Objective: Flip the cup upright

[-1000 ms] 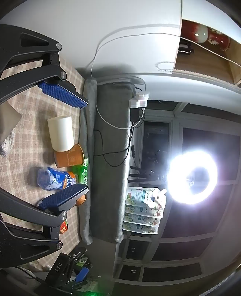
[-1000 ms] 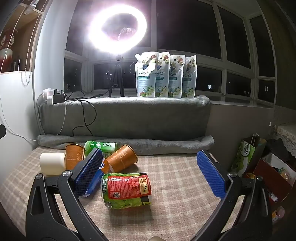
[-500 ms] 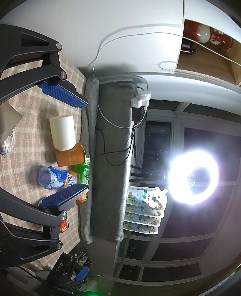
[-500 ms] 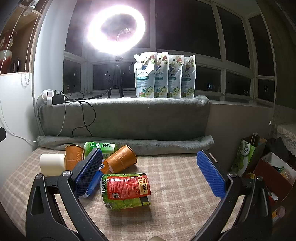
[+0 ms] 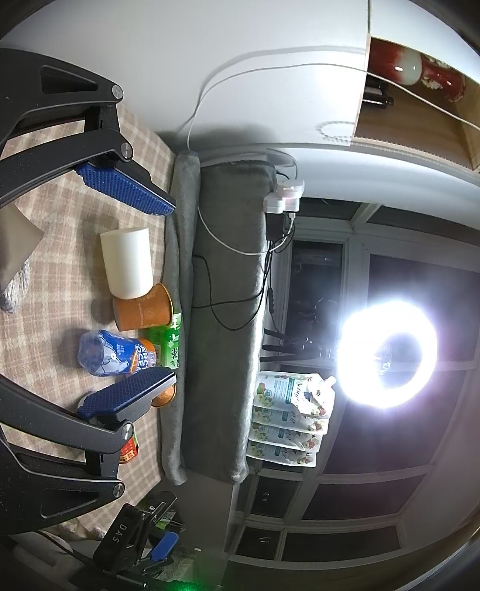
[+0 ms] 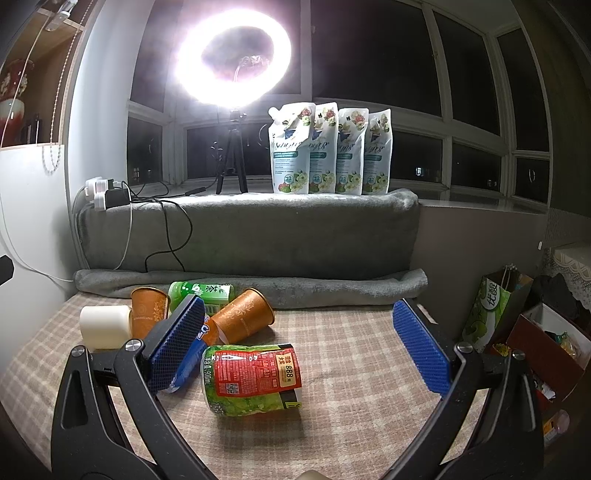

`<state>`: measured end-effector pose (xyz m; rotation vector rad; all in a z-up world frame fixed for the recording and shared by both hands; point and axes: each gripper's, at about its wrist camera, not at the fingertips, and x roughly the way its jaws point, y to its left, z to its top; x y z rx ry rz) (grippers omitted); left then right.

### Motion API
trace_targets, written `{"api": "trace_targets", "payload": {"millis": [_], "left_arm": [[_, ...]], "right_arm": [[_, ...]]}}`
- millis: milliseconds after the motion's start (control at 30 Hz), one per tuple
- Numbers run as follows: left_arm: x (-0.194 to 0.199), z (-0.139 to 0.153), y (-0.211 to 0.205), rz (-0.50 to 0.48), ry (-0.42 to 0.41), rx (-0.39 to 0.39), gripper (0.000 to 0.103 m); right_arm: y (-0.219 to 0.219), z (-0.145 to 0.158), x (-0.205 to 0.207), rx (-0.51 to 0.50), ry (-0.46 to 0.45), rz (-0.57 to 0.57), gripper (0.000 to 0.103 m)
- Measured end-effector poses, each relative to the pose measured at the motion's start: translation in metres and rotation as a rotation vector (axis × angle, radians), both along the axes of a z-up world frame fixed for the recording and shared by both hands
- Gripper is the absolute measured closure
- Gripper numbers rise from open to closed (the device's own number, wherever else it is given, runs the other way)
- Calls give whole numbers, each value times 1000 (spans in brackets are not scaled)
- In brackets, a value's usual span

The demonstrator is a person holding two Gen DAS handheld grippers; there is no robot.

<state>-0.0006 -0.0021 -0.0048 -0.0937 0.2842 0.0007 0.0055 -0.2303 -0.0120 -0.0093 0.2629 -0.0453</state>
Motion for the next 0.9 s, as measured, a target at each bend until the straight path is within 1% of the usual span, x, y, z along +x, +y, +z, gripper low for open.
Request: {"api": "trace_targets", "payload": {"millis": [900], "left_arm": [[5,-5,-1,11,19,7,19]], "right_arm": [[-1,1,-2,9,2,6,0]]}}
